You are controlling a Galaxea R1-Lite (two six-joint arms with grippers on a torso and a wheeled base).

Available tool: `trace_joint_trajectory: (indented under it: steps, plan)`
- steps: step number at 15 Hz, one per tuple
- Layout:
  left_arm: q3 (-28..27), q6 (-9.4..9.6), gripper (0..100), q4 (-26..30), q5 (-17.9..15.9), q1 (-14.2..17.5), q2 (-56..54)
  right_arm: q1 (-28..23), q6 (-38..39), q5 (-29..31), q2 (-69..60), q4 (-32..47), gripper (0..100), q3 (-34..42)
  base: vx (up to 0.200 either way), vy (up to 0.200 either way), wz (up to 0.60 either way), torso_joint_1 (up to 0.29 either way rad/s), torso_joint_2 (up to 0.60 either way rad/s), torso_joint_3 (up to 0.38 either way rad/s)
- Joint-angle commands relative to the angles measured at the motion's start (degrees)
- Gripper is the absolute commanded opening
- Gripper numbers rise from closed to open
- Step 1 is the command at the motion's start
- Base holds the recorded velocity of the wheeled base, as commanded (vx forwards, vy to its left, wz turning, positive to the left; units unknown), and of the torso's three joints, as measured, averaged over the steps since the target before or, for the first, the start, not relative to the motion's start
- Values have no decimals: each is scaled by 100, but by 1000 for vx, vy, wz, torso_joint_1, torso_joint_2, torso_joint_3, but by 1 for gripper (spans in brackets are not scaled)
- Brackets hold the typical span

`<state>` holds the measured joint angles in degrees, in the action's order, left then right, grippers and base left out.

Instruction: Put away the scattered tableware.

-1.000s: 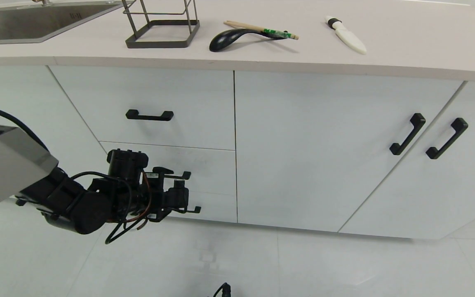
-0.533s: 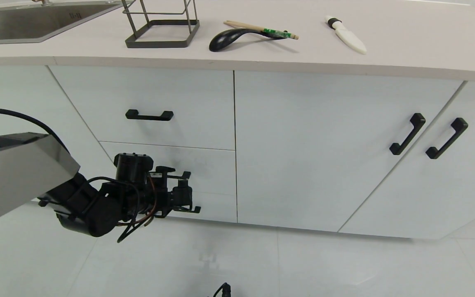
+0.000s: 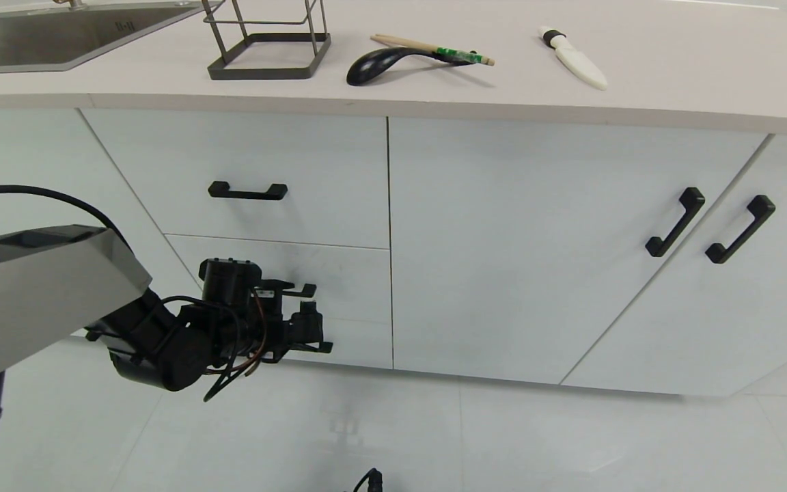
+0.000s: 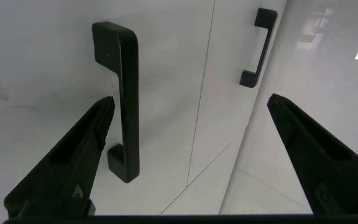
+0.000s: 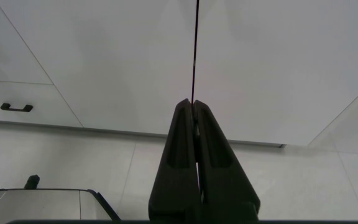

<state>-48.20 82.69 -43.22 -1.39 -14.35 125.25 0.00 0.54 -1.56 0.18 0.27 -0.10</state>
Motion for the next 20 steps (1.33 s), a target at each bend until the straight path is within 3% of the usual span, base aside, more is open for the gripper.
trace_joint_trajectory:
  steps: [1,7,11,20]
  plan:
    - [-49,-7,100,-47,-2,2,176,0,-1,-2,8,0,0,1,0,0,0,0,0,0]
    - [-14,-7,100,-38,-19,-15,70,0,-1,-2,8,0,0,1,0,0,0,0,0,0]
    - [382,-16,100,-55,-28,90,-167,0,-1,-2,8,0,0,1,0,0,0,0,0,0]
    - [663,-16,100,-55,-37,116,-343,0,-1,-2,8,0,0,1,0,0,0,0,0,0]
